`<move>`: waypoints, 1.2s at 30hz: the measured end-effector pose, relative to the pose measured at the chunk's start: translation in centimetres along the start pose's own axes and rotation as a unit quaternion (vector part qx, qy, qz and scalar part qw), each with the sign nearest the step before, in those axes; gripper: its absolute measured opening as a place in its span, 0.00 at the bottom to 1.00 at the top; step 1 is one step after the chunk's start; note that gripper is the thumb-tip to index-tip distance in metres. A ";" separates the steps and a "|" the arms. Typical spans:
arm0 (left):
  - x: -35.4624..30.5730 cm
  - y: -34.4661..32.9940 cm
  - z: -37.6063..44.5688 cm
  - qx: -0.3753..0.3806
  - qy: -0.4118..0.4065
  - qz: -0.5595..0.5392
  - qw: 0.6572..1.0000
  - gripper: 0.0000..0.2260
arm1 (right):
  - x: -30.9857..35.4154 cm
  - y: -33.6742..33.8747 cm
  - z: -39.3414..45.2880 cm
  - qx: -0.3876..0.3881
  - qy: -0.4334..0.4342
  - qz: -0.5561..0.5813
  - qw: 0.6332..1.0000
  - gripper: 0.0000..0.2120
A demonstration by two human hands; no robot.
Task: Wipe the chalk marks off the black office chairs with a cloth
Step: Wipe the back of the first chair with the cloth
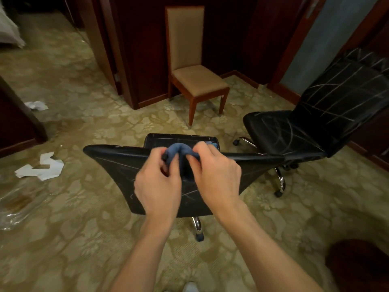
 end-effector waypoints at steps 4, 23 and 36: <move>-2.7 -3.7 -1.8 0.072 -0.028 0.006 0.997 0.05 | -4.9 2.1 -1.3 -0.029 -0.037 -0.012 0.999 0.06; 10.4 5.5 6.4 0.019 0.001 0.000 1.000 0.09 | 9.5 -5.9 2.0 0.027 0.030 0.045 0.998 0.07; 21.6 8.0 21.5 0.158 -0.001 -0.093 0.983 0.07 | 22.4 -15.3 9.4 0.063 -0.044 -0.042 0.996 0.06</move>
Point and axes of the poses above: each hand's wrist, its own z-axis towards the middle knuckle, its own y-axis out of the back of the hand, x = y × z, the point moved 9 cm from there along z, towards the middle knuckle
